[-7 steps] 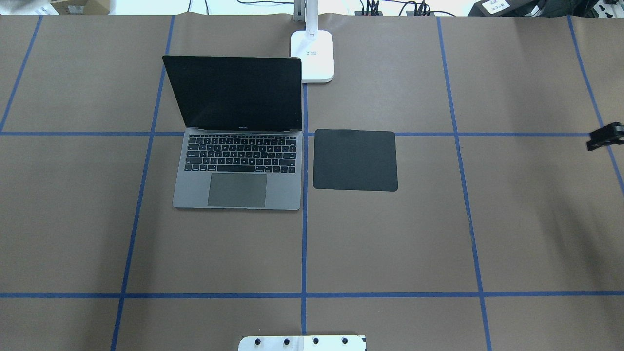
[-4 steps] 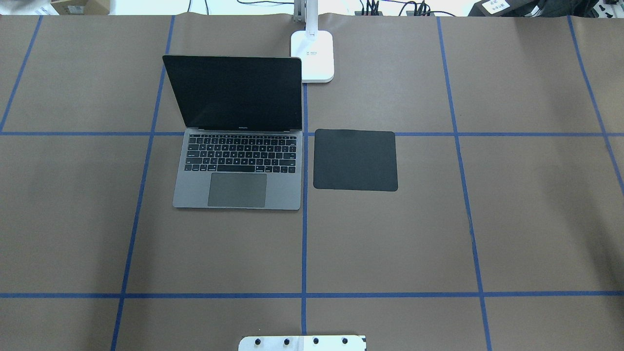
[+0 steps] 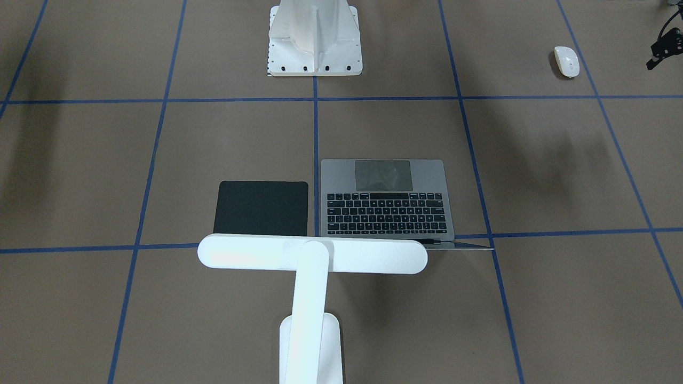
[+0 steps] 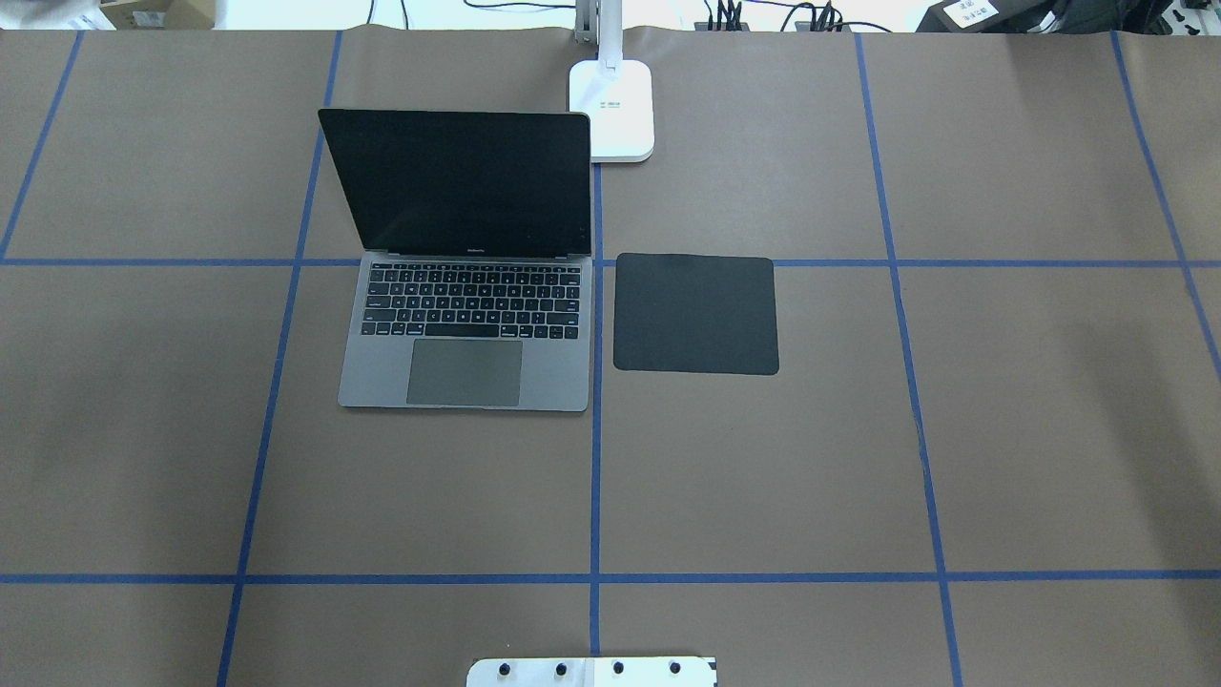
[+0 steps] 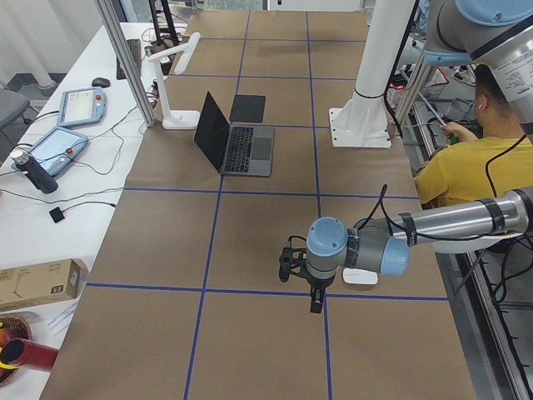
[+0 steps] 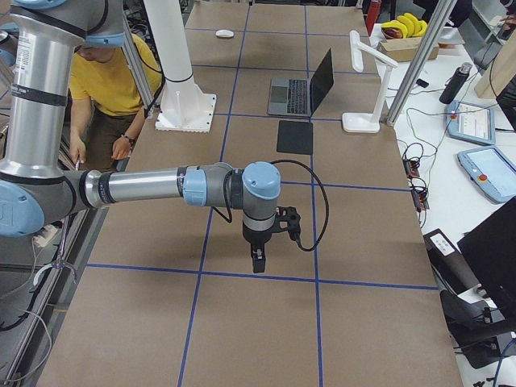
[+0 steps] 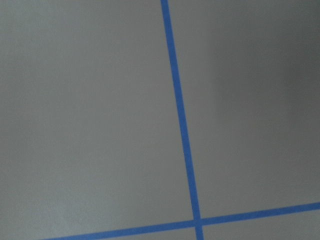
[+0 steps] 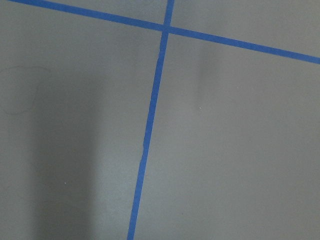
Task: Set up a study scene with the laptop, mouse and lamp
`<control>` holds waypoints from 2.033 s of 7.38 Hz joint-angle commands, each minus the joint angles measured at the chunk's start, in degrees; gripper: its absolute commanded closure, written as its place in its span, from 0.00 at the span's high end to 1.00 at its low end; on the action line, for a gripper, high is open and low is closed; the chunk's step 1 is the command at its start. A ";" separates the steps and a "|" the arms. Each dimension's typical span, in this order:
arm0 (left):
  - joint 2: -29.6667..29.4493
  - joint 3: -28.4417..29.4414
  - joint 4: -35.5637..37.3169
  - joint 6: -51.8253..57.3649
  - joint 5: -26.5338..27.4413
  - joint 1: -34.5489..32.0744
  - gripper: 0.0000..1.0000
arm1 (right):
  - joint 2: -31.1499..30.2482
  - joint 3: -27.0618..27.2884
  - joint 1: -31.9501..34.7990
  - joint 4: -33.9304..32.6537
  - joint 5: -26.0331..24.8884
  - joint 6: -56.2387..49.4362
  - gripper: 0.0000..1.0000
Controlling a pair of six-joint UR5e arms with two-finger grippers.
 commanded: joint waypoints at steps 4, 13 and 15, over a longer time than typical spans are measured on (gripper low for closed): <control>0.73 2.39 -16.12 -23.53 -0.04 16.86 1.00 | -0.24 -0.04 0.08 -0.15 -0.21 -0.19 1.00; 7.33 3.44 -34.73 -48.74 5.32 44.24 1.00 | -0.16 -0.04 0.08 0.02 -0.30 -0.02 1.00; 7.07 3.80 -36.57 -53.11 7.07 48.01 1.00 | -0.07 -0.13 0.08 0.02 -0.39 0.07 1.00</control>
